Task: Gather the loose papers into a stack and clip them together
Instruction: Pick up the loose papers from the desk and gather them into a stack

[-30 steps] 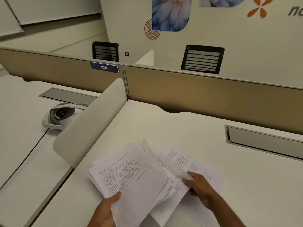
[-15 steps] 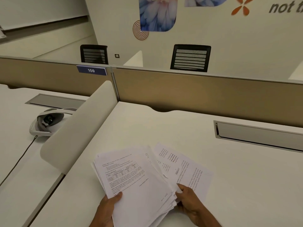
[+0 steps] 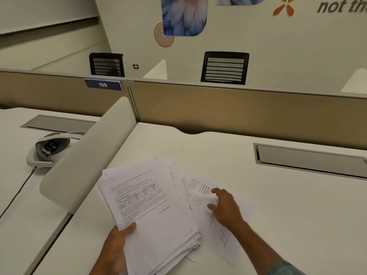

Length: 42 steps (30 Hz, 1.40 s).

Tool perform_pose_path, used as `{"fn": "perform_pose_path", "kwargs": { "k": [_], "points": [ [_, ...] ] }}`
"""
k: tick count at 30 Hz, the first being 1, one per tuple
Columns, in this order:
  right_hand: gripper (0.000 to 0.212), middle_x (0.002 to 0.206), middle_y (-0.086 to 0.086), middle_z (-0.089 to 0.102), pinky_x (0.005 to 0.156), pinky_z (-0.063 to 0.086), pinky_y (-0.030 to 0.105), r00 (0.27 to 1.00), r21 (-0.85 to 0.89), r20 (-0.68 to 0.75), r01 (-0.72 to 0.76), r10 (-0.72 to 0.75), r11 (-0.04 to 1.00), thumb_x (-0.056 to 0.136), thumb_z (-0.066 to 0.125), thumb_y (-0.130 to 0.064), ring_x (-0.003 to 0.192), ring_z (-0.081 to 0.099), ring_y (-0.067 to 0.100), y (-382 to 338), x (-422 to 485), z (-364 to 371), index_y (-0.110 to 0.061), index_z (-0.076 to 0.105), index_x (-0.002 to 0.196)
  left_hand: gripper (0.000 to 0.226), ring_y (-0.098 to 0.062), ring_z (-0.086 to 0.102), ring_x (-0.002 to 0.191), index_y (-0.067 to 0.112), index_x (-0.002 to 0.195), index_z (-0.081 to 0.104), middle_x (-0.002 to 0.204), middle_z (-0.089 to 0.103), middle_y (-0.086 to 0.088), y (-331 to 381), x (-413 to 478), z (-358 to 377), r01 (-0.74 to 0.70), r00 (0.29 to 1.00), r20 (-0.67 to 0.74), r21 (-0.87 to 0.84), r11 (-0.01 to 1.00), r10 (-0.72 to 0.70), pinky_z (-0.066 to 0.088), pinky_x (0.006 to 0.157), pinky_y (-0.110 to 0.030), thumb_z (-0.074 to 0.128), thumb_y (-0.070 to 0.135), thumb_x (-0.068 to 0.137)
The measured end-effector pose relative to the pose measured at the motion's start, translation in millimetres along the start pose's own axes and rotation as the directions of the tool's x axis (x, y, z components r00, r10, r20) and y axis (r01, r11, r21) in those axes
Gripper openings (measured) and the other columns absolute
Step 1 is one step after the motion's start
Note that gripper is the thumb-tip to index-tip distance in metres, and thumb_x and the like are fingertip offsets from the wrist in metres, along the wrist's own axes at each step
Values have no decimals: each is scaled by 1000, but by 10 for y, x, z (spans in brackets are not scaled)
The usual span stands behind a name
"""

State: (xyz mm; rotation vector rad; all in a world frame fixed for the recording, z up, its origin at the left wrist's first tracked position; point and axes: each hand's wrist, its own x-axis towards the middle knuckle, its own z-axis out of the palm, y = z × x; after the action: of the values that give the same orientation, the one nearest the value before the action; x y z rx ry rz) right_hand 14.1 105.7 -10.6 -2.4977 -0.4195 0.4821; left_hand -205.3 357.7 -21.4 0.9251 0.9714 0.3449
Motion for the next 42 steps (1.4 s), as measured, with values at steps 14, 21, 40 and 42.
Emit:
{"fn": "perform_pose_path", "kwargs": {
  "k": [14, 21, 40, 42],
  "points": [
    [85, 144, 11, 40, 109, 41, 44, 977, -415, 191, -7, 95, 910, 77, 77, -48, 131, 41, 30, -196, 233, 155, -18, 36, 145, 46, -36, 58, 116, 8, 133, 58, 139, 59, -22, -270, 85, -149, 19, 982, -190, 74, 997, -5, 41, 110, -53, 60, -10, 91],
    [87, 145, 11, 46, 111, 38, 45, 977, -443, 199, 25, 71, 896, 85, 70, -46, 134, 43, 31, -229, 243, 191, -14, 26, 153, 44, -37, 61, 107, 3, 129, 59, 117, 65, -16, -298, 11, -59, 84, 981, -187, 129, 988, -59, 47, 104, -50, 63, -12, 88],
    [45, 135, 11, 59, 91, 59, 39, 949, 69, 299, -130, 104, 989, 91, 60, -13, 115, 65, 31, -214, 351, 86, -8, 59, 135, 45, -43, 59, 116, 5, 132, 57, 132, 62, -21, -293, 13, -94, 105, 981, -170, 56, 993, -94, 43, 106, -55, 56, -14, 92],
    [36, 121, 16, 68, 69, 64, 35, 911, 277, 380, -276, 159, 920, 93, 60, -6, 94, 72, 30, -134, 310, 25, -4, 63, 129, 44, -40, 58, 109, 6, 134, 55, 125, 61, -20, -274, -30, -92, 140, 981, -132, -47, 989, -145, 44, 102, -51, 51, -13, 95]
  ]
}}
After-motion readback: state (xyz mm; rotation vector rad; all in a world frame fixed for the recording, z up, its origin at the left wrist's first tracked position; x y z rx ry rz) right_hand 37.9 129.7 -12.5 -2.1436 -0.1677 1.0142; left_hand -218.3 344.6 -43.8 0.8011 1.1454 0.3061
